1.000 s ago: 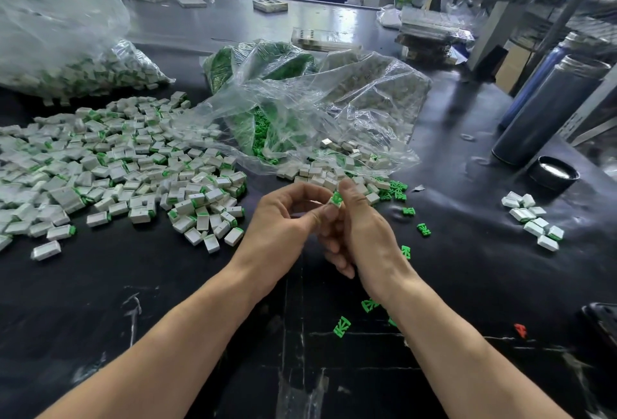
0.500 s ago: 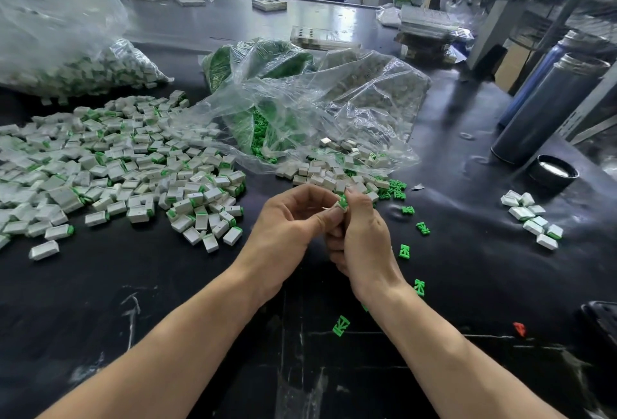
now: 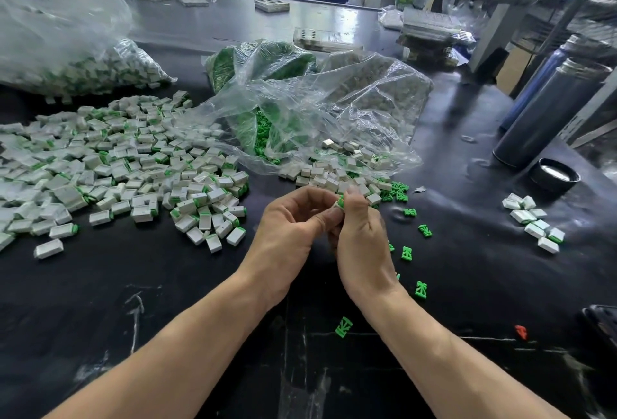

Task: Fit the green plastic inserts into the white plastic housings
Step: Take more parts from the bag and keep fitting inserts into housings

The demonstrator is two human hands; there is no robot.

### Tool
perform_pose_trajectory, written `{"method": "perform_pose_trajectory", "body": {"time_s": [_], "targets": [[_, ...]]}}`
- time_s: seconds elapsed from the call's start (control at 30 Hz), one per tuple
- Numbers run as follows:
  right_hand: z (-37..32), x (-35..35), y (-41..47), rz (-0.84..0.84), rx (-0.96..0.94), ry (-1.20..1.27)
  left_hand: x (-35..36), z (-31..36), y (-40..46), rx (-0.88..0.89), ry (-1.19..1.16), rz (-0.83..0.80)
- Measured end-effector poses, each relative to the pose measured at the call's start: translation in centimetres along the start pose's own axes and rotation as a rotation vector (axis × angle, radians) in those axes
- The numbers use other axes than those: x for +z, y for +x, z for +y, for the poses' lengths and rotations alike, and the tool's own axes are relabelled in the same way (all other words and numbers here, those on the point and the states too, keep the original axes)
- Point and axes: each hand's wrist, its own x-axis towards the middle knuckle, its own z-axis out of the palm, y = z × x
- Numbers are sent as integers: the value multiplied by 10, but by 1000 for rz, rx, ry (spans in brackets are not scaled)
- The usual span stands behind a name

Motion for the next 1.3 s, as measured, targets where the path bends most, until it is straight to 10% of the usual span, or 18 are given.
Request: {"method": "perform_pose_trajectory", "body": {"time_s": [1.3], "targets": [[8, 2, 7, 54, 126, 22, 0, -5, 2, 76, 214, 23]]}}
